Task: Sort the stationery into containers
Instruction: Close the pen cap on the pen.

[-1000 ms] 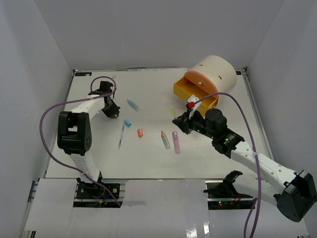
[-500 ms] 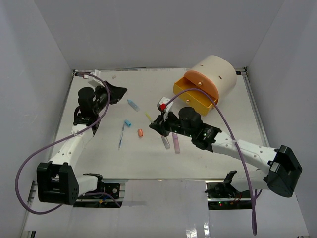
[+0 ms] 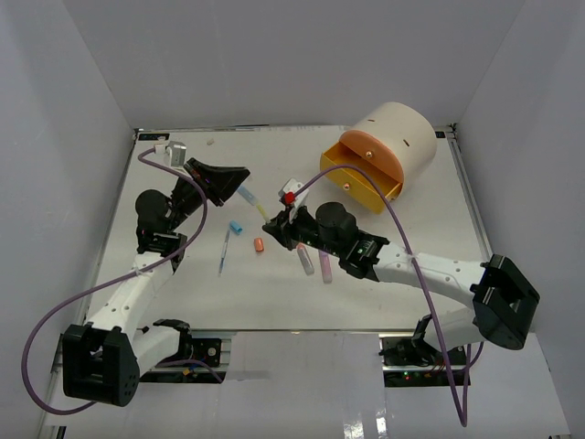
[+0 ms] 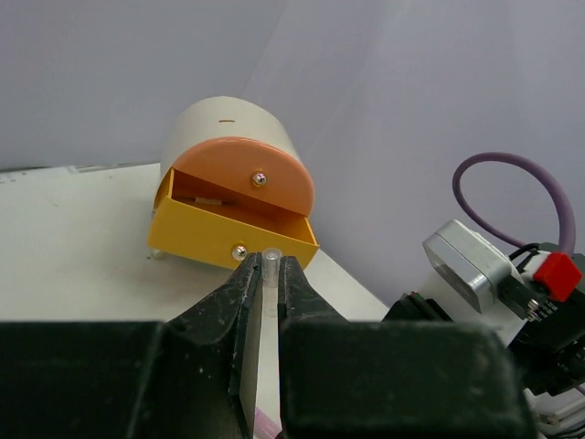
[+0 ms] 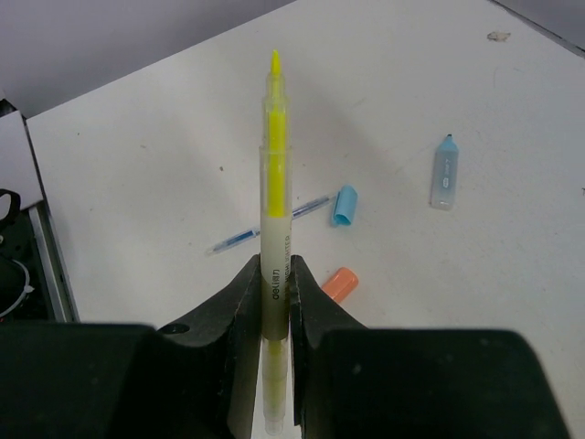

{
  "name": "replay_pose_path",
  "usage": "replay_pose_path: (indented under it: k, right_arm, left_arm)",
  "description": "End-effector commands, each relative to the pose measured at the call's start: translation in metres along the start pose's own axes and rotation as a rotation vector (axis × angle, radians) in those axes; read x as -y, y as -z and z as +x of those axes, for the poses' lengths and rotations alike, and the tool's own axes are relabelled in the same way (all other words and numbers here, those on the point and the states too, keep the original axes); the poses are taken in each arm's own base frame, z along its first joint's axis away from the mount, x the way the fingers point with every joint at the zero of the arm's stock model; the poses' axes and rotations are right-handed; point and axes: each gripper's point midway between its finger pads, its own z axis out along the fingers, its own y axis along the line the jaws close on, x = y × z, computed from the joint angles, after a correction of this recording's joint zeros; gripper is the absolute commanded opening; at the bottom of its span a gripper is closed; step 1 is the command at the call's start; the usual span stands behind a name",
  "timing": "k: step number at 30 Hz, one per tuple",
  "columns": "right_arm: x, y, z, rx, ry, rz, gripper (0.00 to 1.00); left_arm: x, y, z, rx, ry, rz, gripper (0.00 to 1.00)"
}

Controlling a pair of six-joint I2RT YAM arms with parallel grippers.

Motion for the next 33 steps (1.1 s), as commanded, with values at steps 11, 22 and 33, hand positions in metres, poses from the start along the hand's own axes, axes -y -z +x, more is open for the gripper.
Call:
replay_pose_path:
  k: [11,22,33]
  right_arm:
    - [0.021,-0.007,-0.053,0.179,-0.033,0.135,0.08]
    - [0.02,-0.009,-0.062,0.206,-0.034,0.13,0.08]
    - [0.017,-0.007,-0.065,0.225,-0.037,0.113,0.08]
  left_arm:
    - [0.028,0.003,0.005,-0.001,-0.012,0.114,0.0]
    - [0.029,0.002,0.009,-0.003,0.004,0.121,0.0]
    - [0.025,0.001,0.011,-0.001,0.02,0.102,0.0]
